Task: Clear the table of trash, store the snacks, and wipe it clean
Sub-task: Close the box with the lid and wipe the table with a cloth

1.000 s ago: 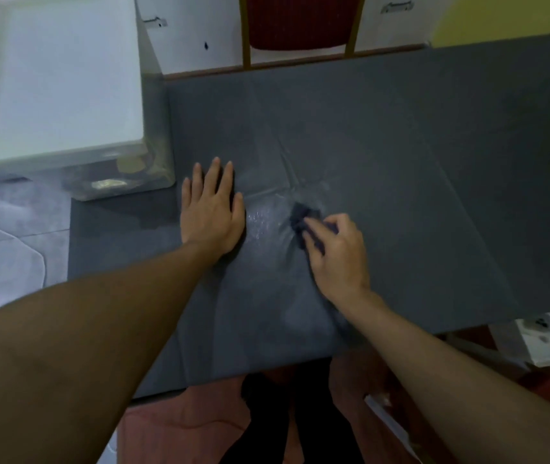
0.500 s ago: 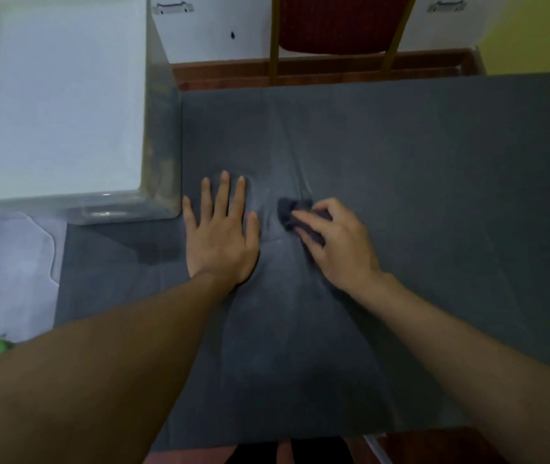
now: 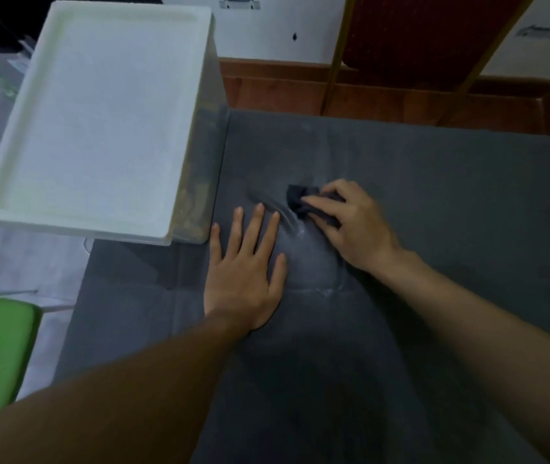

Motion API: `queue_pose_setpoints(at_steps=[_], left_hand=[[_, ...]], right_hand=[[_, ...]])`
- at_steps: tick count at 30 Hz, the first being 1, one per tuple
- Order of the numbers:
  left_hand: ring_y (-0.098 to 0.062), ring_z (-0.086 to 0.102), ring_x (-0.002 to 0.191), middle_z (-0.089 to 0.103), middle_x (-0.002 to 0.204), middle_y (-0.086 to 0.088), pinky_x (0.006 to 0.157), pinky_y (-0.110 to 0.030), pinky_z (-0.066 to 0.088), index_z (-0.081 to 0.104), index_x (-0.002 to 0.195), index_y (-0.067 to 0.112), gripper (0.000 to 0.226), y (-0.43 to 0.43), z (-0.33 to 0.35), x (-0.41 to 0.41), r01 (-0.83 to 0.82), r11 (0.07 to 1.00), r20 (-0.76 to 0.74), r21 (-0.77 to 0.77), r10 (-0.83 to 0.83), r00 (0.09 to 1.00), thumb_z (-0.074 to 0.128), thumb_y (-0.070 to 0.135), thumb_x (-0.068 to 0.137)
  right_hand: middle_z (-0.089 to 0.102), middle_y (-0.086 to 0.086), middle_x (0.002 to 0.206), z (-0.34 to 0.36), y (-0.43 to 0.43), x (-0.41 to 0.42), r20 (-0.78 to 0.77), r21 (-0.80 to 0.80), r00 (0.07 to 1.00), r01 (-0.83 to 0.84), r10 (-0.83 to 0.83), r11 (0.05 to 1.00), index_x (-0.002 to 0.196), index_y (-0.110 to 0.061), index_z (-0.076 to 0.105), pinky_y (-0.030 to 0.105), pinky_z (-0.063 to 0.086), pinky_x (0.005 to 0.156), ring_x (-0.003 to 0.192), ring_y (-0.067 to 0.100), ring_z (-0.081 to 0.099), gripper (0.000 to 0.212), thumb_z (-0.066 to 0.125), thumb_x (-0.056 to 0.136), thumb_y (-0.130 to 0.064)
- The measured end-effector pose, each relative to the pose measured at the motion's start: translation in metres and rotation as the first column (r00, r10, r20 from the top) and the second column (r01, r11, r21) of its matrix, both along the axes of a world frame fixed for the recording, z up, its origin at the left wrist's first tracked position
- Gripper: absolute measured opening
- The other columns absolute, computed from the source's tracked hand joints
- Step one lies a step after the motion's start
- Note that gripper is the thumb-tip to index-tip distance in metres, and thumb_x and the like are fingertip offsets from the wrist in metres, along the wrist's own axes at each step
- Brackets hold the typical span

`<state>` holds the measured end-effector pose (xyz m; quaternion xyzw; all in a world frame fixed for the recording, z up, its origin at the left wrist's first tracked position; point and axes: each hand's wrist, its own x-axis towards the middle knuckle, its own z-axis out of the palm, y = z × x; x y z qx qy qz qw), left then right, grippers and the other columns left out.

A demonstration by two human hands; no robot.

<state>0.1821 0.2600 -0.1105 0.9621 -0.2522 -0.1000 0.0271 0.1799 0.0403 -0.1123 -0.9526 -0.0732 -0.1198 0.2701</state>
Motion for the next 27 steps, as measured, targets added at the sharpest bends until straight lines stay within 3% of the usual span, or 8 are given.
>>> queue_pose_setpoints(at_steps=[2,7,9,13,16,19,25,27], left_hand=[[-0.021,-0.014,0.151,-0.007,0.166,0.005,0.121,-0.055,0.003,0.001,0.158,0.028,0.063,0.0,0.001,-0.001,0.005,1.0,-0.011,-0.006,-0.006,1.0,0.017,0.05,0.101],[-0.02,-0.014,0.151,-0.007,0.165,0.006,0.121,-0.055,0.004,0.0,0.158,0.028,0.064,0.0,0.003,0.001,0.003,1.0,-0.022,-0.002,-0.003,1.0,0.02,0.05,0.101],[-0.02,-0.014,0.151,-0.008,0.165,0.005,0.121,-0.055,0.004,0.001,0.158,0.028,0.064,0.001,0.003,0.001,0.001,1.0,-0.03,0.01,-0.001,1.0,0.02,0.05,0.101],[-0.021,-0.013,0.152,-0.007,0.165,0.005,0.121,-0.056,0.006,0.0,0.158,0.028,0.064,0.001,0.003,0.001,0.002,1.0,-0.042,0.014,-0.002,0.999,0.019,0.051,0.101],[-0.02,-0.012,0.152,-0.004,0.166,0.005,0.121,-0.056,0.006,0.0,0.158,0.029,0.065,0.001,0.003,0.001,0.003,1.0,-0.047,-0.001,-0.003,0.999,0.021,0.05,0.1],[-0.02,-0.01,0.152,-0.003,0.166,0.005,0.121,-0.055,0.006,0.003,0.158,0.028,0.065,0.001,0.004,0.001,-0.002,1.0,-0.047,0.004,0.003,0.999,0.023,0.05,0.1],[-0.02,-0.01,0.152,-0.003,0.166,0.004,0.121,-0.055,0.005,0.002,0.158,0.028,0.066,0.001,0.005,0.001,-0.001,1.0,-0.052,0.011,0.001,0.999,0.023,0.051,0.1],[-0.02,-0.009,0.152,-0.001,0.166,0.004,0.121,-0.055,0.006,0.004,0.158,0.028,0.066,0.001,0.005,0.001,0.003,1.0,-0.054,0.002,-0.003,0.999,0.026,0.05,0.1]], right_hand=[[0.059,0.012,0.1,0.0,-0.02,0.024,0.037,-0.07,0.999,0.008,-0.005,0.998,0.117,-0.014,0.073,0.04,0.047,0.074,0.086,0.029,0.055,0.026,0.066,0.093,-0.023],[0.055,0.009,0.099,0.001,-0.021,0.08,-0.019,0.06,0.861,0.508,-0.507,0.859,0.112,-0.019,0.073,0.042,0.047,0.081,0.093,0.029,0.053,0.022,0.064,0.093,-0.022],[0.056,0.009,0.099,0.001,0.001,0.074,-0.032,0.07,0.905,0.426,-0.425,0.902,0.112,-0.018,0.073,0.04,0.048,0.078,0.091,0.027,0.053,0.021,0.066,0.092,-0.02],[0.058,0.009,0.099,0.007,-0.011,0.07,-0.028,-0.043,0.998,-0.053,0.052,0.998,0.117,-0.016,0.072,0.038,0.046,0.076,0.087,0.027,0.054,0.025,0.068,0.092,-0.02],[0.057,0.01,0.103,0.008,-0.035,0.105,0.017,-0.131,0.988,0.151,-0.15,0.98,0.118,-0.023,0.071,0.039,0.043,0.077,0.093,0.031,0.053,0.025,0.064,0.093,-0.023],[0.055,0.007,0.105,0.009,-0.022,0.118,-0.066,-0.009,0.885,0.461,-0.461,0.887,0.117,-0.026,0.071,0.031,0.037,0.078,0.099,0.028,0.052,0.023,0.061,0.096,-0.025],[0.055,0.009,0.1,0.009,-0.008,0.088,-0.075,-0.039,0.997,-0.03,0.027,0.999,0.12,-0.019,0.071,0.039,0.048,0.075,0.089,0.027,0.054,0.027,0.066,0.093,-0.021],[0.056,0.012,0.099,0.009,-0.028,0.101,-0.035,-0.105,0.999,0.031,-0.035,0.994,0.119,-0.019,0.071,0.038,0.046,0.076,0.09,0.03,0.054,0.027,0.067,0.092,-0.019]])
